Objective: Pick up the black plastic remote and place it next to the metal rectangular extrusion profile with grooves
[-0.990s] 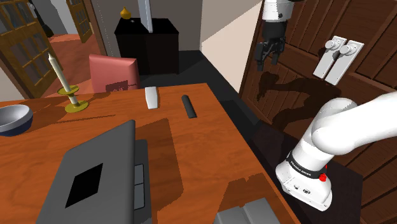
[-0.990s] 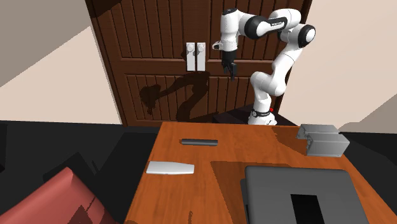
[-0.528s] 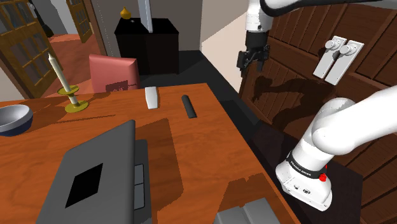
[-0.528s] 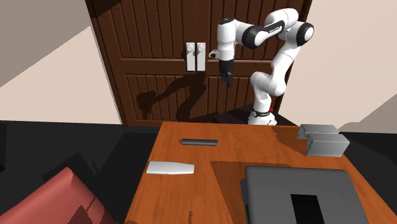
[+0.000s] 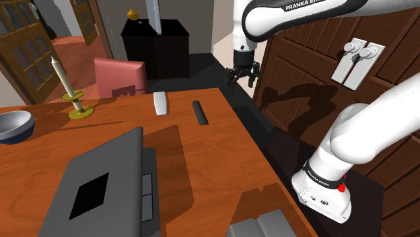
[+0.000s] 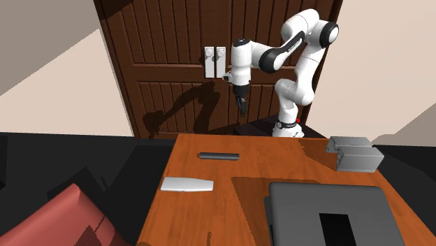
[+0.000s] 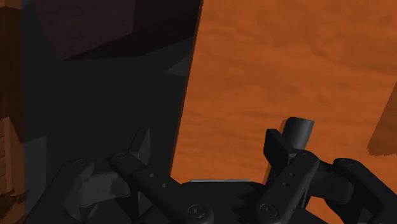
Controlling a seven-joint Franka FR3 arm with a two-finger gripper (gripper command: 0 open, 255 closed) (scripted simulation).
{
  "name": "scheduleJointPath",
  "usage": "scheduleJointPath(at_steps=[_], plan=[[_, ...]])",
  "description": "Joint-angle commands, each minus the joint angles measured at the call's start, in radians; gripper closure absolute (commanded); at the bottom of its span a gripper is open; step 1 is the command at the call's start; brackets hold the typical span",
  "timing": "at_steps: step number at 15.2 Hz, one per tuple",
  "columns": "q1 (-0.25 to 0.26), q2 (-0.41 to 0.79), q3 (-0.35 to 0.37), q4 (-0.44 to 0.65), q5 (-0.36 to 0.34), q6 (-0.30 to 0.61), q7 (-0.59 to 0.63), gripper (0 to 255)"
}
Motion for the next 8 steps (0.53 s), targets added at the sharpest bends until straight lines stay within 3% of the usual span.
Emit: scheduleJointPath(at_steps=[1,8], plan=[[0.003,0.07,0.024,0.025,0.003,0.053,0.056,0],[0.004,0.325,0.074,0.153,-0.029,0.197,0.229,0]])
